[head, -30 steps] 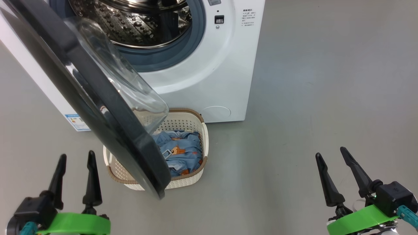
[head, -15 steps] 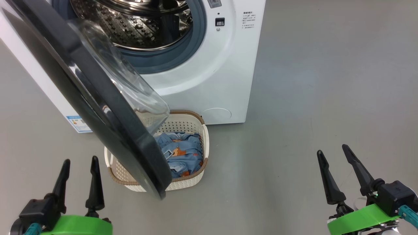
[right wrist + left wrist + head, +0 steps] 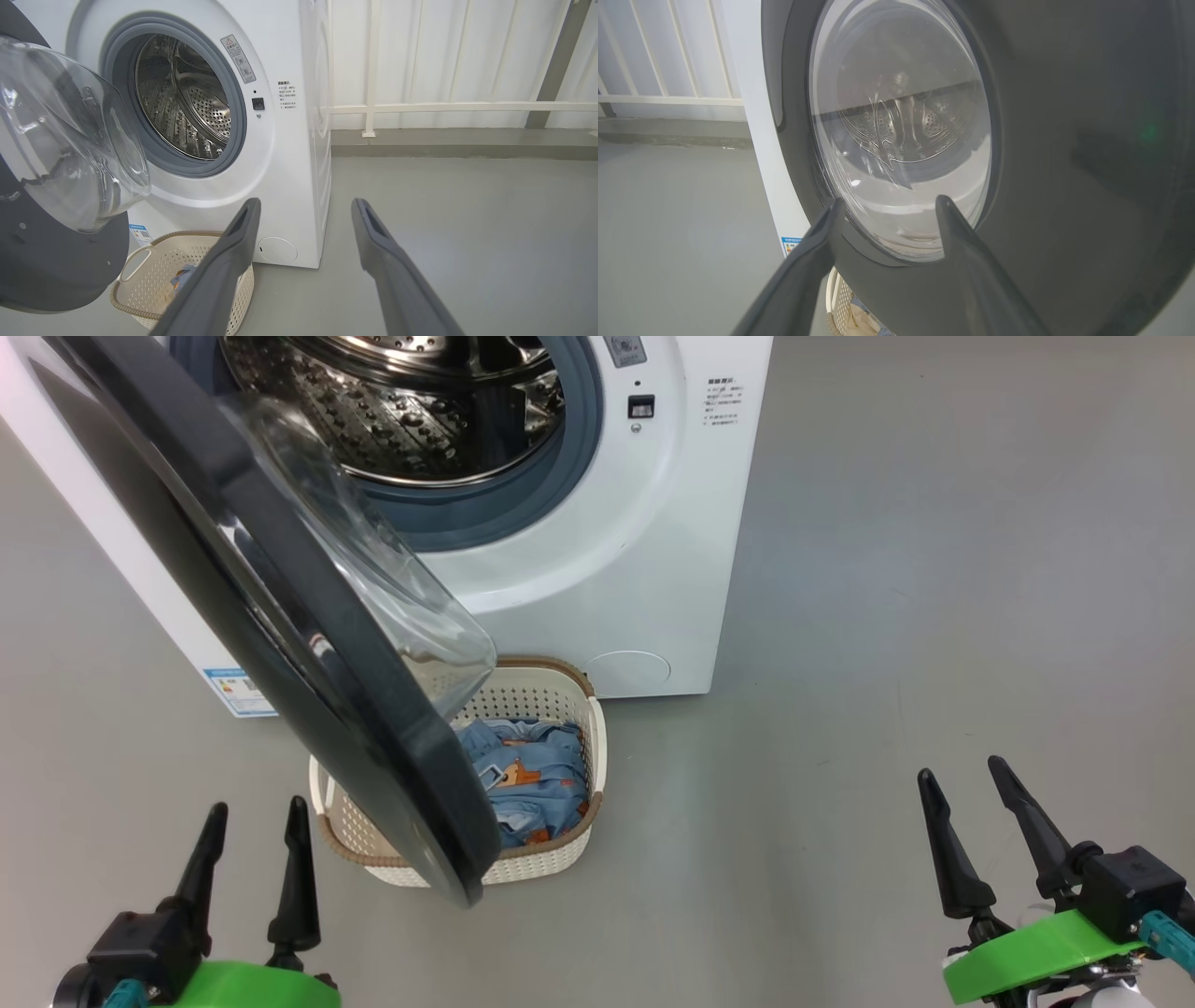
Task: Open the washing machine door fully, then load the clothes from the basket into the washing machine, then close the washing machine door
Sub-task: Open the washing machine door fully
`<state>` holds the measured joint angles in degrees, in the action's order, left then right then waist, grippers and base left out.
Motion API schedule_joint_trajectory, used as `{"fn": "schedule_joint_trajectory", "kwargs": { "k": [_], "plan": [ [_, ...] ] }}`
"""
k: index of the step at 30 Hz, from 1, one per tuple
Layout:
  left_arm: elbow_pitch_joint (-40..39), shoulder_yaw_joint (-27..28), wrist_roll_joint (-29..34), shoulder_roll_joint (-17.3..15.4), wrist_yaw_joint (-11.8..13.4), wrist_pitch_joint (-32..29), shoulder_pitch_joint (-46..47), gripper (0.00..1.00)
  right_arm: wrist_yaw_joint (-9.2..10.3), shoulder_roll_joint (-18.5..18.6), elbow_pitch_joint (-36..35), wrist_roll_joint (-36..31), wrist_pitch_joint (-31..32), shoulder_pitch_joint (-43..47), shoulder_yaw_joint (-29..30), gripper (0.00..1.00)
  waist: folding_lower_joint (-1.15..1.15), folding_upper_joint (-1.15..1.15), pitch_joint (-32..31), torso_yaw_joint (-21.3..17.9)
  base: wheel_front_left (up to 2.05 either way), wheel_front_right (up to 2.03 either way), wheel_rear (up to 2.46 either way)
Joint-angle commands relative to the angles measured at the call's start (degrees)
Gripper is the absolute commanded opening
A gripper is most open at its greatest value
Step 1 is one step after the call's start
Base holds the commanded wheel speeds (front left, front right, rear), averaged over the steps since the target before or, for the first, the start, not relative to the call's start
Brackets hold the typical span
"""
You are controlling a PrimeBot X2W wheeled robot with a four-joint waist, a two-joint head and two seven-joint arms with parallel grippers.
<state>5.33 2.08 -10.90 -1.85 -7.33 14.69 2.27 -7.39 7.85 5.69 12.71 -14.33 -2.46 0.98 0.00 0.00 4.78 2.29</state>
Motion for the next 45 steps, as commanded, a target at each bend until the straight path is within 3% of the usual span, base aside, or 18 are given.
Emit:
{"fn": "schedule_joint_trajectory", "kwargs": {
  "k": [1,35,36,37,38,45],
  "plan": [
    [-1.17,1.46,0.39,-1.03,-0.14,0.31,0.76,1.00,-0.10,0.82,-0.88,0.17,-0.67,-2.14,-0.86,1.00,0.00,0.00,-0.02,0.08,0.00,0.00,0.00],
    [0.74,1.90,-0.58,-1.21,-0.15,0.31,1.79,1.00,-0.10,-0.16,0.83,0.37,-0.67,-2.26,-1.59,1.00,0.00,0.00,0.53,0.33,0.00,0.00,0.00],
    [0.79,1.86,-0.65,-1.22,-0.15,0.31,1.82,0.89,-0.10,-0.17,0.86,0.37,-0.67,-2.27,-1.61,1.00,0.00,0.00,0.54,0.36,0.00,0.00,0.00],
    [0.86,1.79,-0.70,-1.27,-0.15,0.31,1.85,0.31,-0.10,-0.18,0.88,0.38,-0.67,-2.26,-1.62,1.00,0.00,0.00,0.52,0.39,0.00,0.00,0.00],
    [0.82,1.64,-0.73,-1.36,-0.15,0.31,1.91,0.00,-0.10,-0.19,0.89,0.39,-0.67,-2.25,-1.61,1.00,0.00,0.00,0.52,0.43,0.00,0.00,0.00],
    [-0.48,1.58,-1.48,-1.92,-0.15,0.31,2.53,0.00,-0.10,-0.33,1.08,0.60,-0.67,-2.06,-1.55,1.00,0.00,0.00,0.07,0.61,0.00,0.00,0.00]
  ]
}}
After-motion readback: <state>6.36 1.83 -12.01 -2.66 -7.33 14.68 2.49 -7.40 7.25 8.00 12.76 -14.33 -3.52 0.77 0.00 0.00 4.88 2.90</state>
